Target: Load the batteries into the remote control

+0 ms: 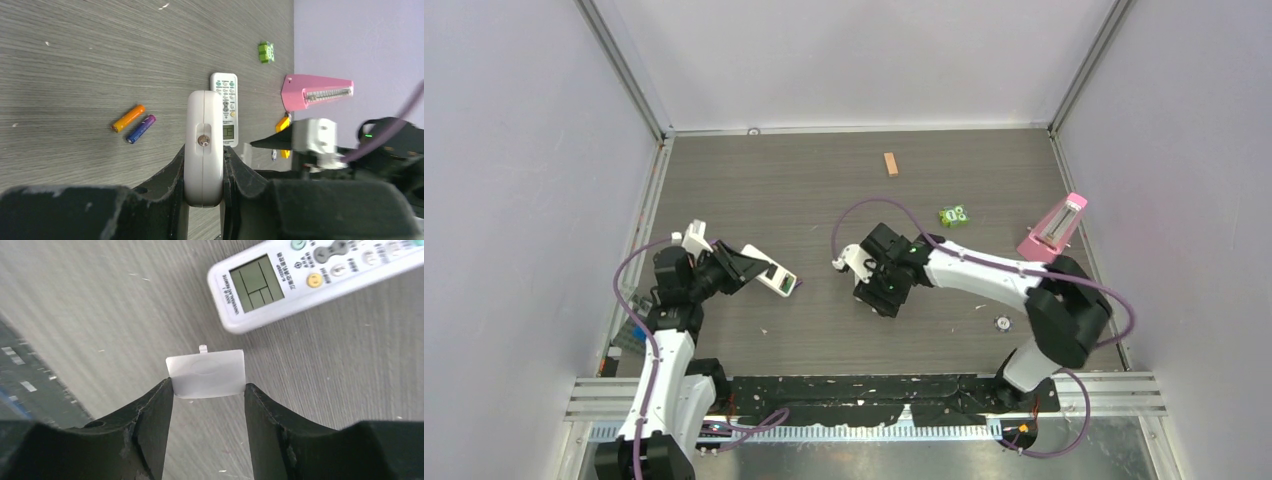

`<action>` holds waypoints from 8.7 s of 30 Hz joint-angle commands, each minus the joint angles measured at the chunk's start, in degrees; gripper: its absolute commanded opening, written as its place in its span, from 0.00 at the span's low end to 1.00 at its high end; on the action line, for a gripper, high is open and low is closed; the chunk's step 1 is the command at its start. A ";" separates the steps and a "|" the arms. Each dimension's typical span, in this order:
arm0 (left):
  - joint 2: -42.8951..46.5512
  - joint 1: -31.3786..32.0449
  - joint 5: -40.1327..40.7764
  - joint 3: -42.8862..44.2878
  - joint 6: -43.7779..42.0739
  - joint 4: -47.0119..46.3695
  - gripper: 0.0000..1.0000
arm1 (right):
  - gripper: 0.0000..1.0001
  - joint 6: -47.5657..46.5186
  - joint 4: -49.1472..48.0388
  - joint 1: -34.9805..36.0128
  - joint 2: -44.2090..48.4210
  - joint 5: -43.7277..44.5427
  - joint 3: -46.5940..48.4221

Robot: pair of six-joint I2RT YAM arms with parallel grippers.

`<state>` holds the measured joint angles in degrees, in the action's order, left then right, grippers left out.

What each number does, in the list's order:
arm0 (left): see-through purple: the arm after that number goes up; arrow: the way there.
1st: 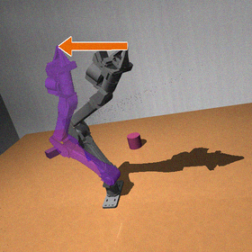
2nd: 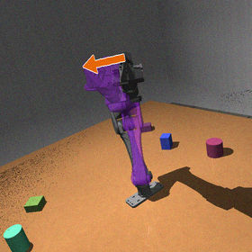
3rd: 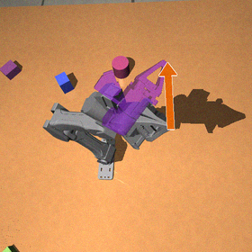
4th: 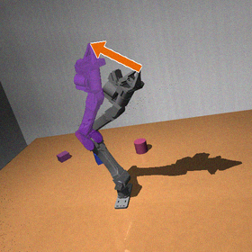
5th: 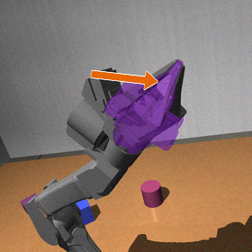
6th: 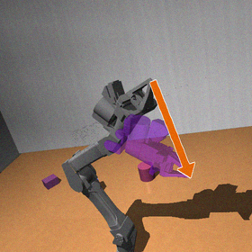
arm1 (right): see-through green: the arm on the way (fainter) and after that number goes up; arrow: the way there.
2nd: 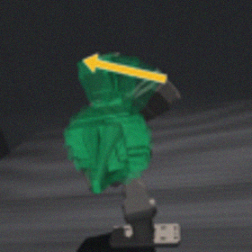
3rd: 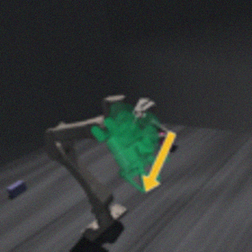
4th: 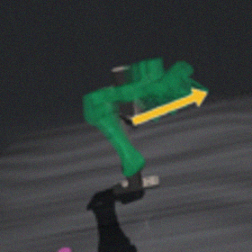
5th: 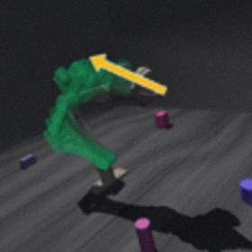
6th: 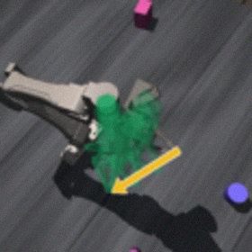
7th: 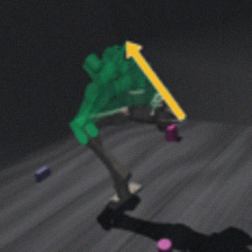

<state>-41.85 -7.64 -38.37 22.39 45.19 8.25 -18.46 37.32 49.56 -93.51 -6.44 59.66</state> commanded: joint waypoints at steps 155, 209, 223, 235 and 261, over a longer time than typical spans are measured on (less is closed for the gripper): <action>8.36 19.82 -4.90 -8.15 25.77 -32.12 0.00 | 0.45 32.20 3.35 15.43 -11.99 14.75 32.20; 6.69 19.81 -8.52 -1.74 15.68 -24.31 0.00 | 0.43 25.45 -3.94 12.84 -5.07 4.64 25.15; 5.25 19.78 -8.79 -1.85 17.78 -25.20 0.00 | 0.48 25.56 -2.45 12.71 -5.52 -1.30 27.30; 4.55 19.77 -5.47 -3.47 23.00 -26.37 0.00 | 0.55 26.24 1.36 13.06 -8.55 0.42 29.99; 10.38 19.68 10.94 -7.44 15.28 -11.86 0.00 | 0.71 36.79 -1.00 12.58 -3.36 12.27 26.72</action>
<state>-33.74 11.38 -30.72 10.59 66.54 -9.80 12.29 44.64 62.19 -102.74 0.21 90.04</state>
